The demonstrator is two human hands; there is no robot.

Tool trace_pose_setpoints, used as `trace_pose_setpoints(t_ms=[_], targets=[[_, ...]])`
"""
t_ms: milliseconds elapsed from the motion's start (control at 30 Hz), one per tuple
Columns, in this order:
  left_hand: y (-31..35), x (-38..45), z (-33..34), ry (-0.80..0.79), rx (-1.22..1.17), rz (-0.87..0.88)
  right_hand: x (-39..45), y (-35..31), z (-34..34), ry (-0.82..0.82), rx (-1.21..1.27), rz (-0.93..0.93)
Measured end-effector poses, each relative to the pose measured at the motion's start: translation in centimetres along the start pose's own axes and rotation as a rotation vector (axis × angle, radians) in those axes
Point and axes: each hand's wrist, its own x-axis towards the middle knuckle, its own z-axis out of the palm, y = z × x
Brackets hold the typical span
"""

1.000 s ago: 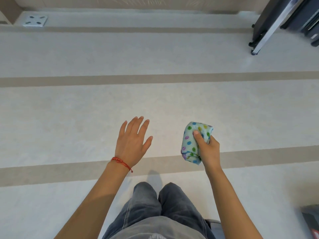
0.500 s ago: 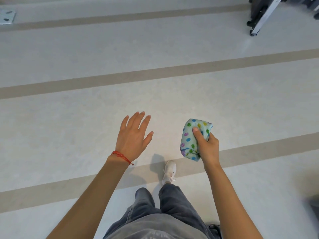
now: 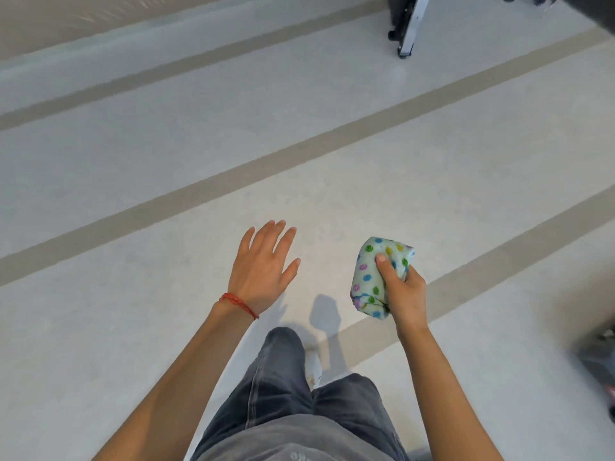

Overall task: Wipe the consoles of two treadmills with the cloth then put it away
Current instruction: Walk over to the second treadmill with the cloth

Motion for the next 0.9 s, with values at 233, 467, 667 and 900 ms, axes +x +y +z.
trace_pose_setpoints(t_ms=[233, 467, 667, 900], targets=[[4.2, 13.2, 2.9, -0.032, -0.081, 0.301, 5.8, -2.3, -4.4, 0.234, 0.122, 0.062], [8.2, 26.1, 5.6, -0.053, -0.116, 0.609, 11.6, -5.5, -7.8, 0.496, 0.318, 0.110], [12.8, 34.5, 7.1, -0.095, -0.125, 0.767, 15.8, -7.6, -10.8, 0.663, 0.398, 0.137], [20.4, 41.9, 10.8, -0.104, -0.164, 0.886, 21.8, -8.8, -16.4, 0.757, 0.431, 0.163]])
